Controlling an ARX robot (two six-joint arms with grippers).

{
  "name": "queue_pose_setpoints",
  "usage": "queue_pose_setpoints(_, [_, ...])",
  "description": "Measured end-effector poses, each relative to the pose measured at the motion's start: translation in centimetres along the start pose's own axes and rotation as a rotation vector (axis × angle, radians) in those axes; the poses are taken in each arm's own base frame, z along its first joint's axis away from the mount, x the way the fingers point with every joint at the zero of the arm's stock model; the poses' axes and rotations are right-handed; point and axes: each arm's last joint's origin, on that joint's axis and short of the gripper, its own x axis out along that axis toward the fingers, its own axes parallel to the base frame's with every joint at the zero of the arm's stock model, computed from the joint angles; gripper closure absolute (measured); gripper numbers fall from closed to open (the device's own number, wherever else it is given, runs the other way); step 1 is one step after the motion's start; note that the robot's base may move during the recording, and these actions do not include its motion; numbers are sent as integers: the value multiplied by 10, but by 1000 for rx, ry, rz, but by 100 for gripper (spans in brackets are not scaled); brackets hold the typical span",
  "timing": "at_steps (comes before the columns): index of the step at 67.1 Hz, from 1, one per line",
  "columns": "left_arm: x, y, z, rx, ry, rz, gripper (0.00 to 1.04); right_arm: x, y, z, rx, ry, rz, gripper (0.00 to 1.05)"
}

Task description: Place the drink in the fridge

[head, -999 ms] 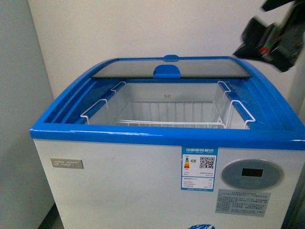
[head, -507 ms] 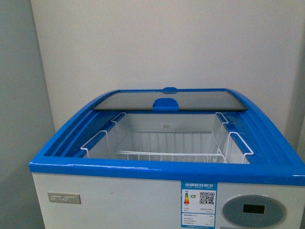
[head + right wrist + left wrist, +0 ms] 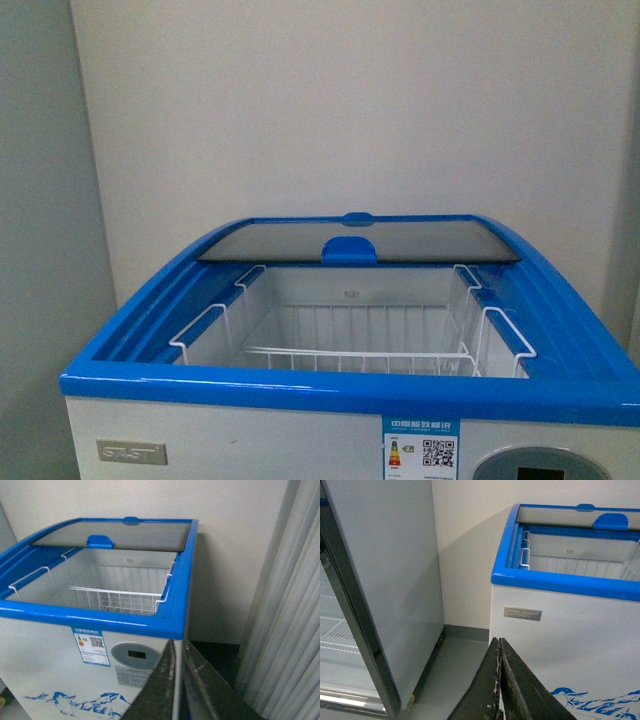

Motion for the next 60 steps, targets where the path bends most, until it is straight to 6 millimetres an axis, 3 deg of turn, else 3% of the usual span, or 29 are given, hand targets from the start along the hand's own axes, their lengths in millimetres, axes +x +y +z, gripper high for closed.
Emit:
queue_pose_setpoints(3, [0, 0, 0, 0, 0, 0, 102, 0, 0, -6, -5, -2, 1, 103])
queue_pose_setpoints(21, [0, 0, 0, 0, 0, 0, 102, -1, 0, -39, -5, -6, 1, 102])
queue_pose_setpoints(60, [0, 0, 0, 0, 0, 0, 102, -1, -1, -74, -5, -16, 2, 102])
